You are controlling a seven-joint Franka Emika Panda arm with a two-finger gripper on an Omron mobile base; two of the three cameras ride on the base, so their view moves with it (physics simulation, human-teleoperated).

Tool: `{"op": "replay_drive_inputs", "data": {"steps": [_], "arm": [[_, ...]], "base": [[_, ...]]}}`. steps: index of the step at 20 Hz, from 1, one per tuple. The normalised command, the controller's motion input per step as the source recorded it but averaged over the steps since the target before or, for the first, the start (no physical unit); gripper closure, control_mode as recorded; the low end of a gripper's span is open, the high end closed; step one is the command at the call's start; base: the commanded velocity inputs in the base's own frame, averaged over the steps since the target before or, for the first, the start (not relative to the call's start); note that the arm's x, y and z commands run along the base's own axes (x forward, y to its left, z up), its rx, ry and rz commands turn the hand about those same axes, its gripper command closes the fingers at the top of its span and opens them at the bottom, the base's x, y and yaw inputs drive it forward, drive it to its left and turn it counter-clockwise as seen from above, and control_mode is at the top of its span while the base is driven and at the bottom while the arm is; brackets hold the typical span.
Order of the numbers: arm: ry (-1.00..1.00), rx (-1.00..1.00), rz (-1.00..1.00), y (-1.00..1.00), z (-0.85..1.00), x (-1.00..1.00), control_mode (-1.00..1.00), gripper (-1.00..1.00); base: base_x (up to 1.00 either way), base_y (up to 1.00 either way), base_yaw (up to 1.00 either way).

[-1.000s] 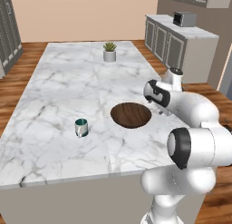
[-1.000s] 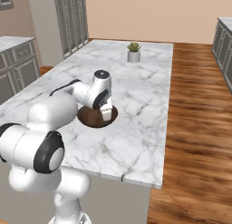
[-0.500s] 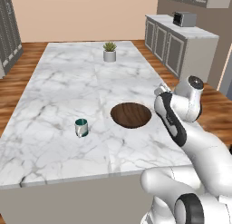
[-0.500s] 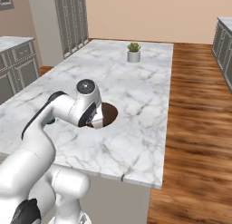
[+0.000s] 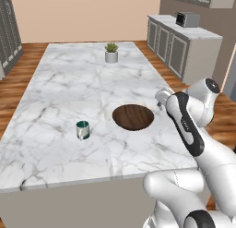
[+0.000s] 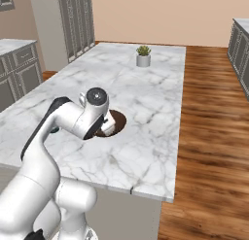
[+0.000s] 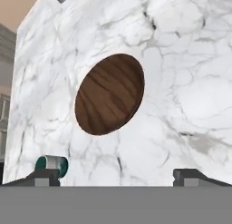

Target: Clear the mugs and bowl far away from the sink.

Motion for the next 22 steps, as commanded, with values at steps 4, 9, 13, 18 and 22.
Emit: {"op": "replay_drive_inputs", "data": {"steps": [4,9,13,18,22], "arm": [[0.00,-0.21,-0.02,0.16,0.30,-0.25,-1.00,-1.00],[0.00,-0.31,0.19,0.00,0.18,-0.41,-1.00,-1.00],[0.00,-0.25,0.38,0.14,0.11,-0.45,-1.00,-1.00],[-0.05,-0.24,0.26,0.25,0.08,-0.59,-1.00,-1.00],[-0.03,-0.19,0.08,0.20,0.01,-0.50,-1.00,-1.00]], "base": [[0.00,0.00,0.00],[0.00,0.00,0.00],[0.00,0.00,0.00],[0.00,0.00,0.00],[0.00,0.00,0.00]]}}
